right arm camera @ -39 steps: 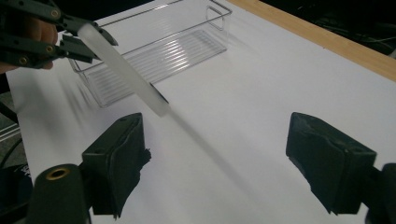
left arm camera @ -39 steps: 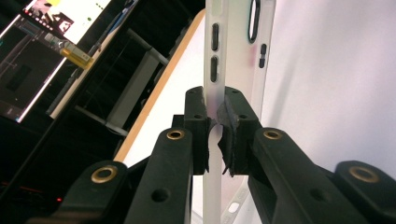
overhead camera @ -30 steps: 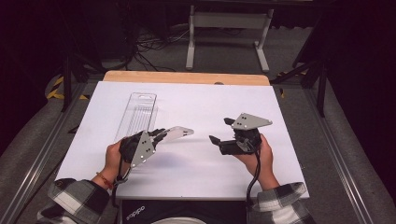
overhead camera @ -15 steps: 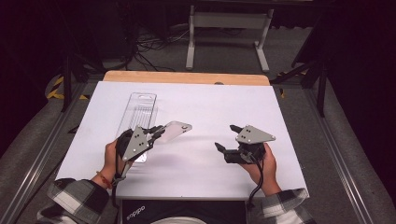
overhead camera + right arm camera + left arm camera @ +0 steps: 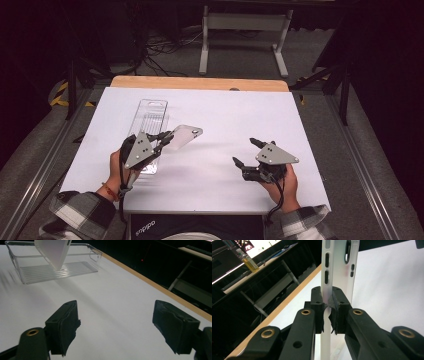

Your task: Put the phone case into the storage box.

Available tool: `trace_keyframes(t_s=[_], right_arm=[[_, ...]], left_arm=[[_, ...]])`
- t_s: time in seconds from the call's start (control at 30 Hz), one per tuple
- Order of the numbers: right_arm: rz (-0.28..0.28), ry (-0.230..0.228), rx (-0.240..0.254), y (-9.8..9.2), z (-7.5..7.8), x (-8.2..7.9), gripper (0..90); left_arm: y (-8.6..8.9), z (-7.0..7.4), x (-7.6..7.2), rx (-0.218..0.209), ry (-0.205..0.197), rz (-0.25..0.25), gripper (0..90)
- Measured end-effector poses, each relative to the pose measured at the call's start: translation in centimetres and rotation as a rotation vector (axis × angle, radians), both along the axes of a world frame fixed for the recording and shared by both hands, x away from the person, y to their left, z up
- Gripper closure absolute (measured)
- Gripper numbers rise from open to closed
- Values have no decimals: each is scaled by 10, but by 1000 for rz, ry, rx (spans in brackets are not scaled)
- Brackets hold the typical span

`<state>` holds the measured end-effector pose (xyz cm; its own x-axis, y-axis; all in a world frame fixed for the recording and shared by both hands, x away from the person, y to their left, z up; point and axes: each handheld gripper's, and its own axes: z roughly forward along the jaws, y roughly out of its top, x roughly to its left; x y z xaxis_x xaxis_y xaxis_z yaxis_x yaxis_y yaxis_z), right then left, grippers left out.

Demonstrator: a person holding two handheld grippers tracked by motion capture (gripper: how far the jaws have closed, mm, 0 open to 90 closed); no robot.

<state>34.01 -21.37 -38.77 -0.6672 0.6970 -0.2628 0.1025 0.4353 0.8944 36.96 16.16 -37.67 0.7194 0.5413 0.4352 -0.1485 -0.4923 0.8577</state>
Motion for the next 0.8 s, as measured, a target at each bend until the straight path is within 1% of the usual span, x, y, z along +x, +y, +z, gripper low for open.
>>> trace_keyframes(t_s=[0.07, 0.13, 0.17, 0.23, 0.27, 0.3, 0.43, 0.5, 0.57, 0.63, 0.73, 0.8], right_arm=[[-5, -5, 2, 0, -2, 0, 199], [-6, -3, 4, 0, -3, 0, 199], [-9, -3, 2, 1, -4, 1, 199], [-11, -3, 1, 1, -5, 1, 199], [-12, 0, -4, 1, -6, 1, 199], [-12, 0, -5, 2, -6, 2, 199], [-14, 1, -6, 2, -7, 2, 199], [-16, 2, -7, 2, -7, 3, 199], [-16, 2, -6, 2, -8, 3, 199], [-17, -1, -7, 2, -8, 3, 199], [-19, -1, -5, 1, -8, 3, 200], [-17, 7, -1, 1, -8, 4, 204]], left_arm=[[2, 1, 1, -16, 6, -1, 822], [4, 1, 2, -21, 8, 3, 822], [7, 3, 3, -51, 22, 3, 822], [8, 4, 3, -57, 22, 6, 822], [11, 5, 4, -72, 27, 10, 822], [11, 5, 4, -72, 27, 10, 822], [16, 7, 6, -100, 39, 19, 822], [18, 8, 7, -106, 38, 23, 822], [21, 8, 9, -118, 46, 28, 822], [24, 9, 10, -121, 44, 38, 822], [30, 9, 13, -150, 55, 53, 822], [34, 10, 15, -159, 57, 60, 822]])
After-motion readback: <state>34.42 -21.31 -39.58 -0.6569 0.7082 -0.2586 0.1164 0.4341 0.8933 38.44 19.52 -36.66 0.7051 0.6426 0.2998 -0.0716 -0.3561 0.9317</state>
